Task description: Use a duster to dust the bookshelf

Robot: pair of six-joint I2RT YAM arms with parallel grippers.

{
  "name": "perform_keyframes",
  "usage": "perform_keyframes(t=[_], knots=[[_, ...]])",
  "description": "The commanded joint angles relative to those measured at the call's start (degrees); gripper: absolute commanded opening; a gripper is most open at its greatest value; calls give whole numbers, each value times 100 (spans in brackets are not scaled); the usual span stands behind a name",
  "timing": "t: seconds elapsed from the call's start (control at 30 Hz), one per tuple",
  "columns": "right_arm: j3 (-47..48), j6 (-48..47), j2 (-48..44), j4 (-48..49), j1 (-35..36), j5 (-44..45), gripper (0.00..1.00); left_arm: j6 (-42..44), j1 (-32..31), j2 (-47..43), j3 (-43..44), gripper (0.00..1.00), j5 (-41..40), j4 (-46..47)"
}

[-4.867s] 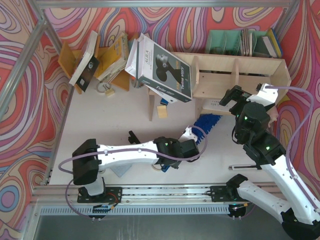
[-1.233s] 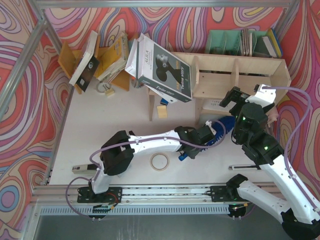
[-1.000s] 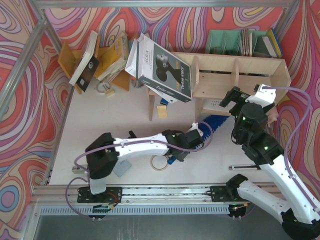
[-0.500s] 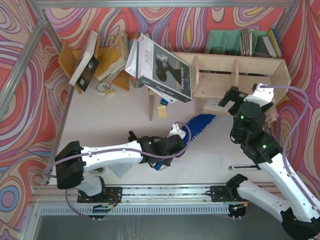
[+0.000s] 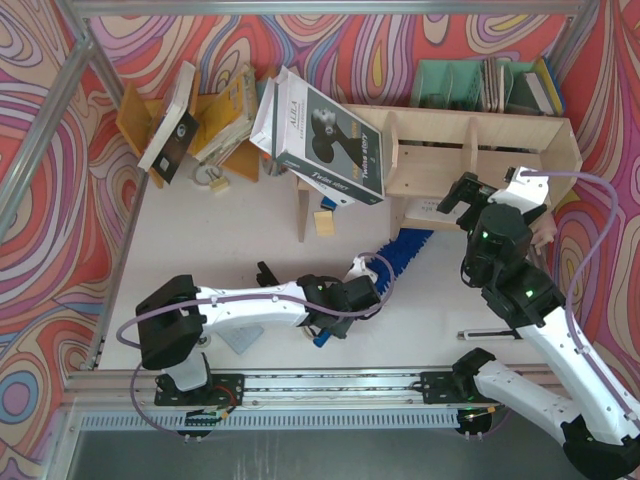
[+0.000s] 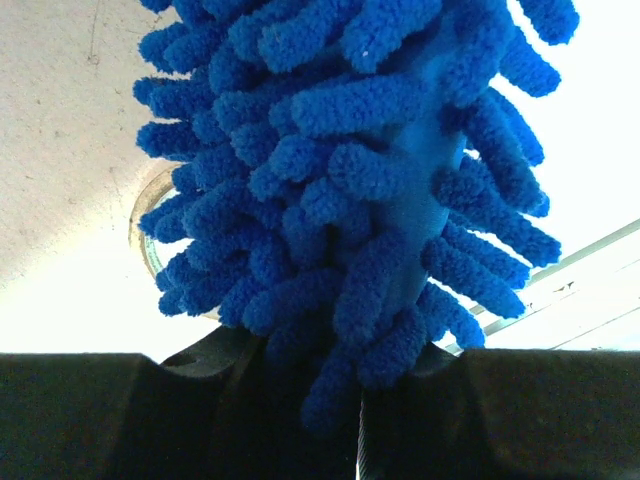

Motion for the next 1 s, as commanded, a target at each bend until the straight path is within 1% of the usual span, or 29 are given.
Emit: perform_keyframes(t=[0.0,0.13,0.27,0.37,0.67,0.97], knots=[[66,-13,-76,84,7,71,99,-385,63,-222,87,0,-436,-448],[75,-11,-81,80,3,65,99,-376,6,-728,30,0,-956,-341],[75,-2,-86,73,3,58,99,-421,12,-998,-91,0,-1176,-160],[62,16,-98,78,8,49,99,-447,9,-815,-37,0,-1132,-229],[57,-23,-134,59,8,82,99,-398,9,-164,75,0,-673,-456],[64,2,-152,24,13,83,99,-99,-25,-339,344,0,-561,-444]])
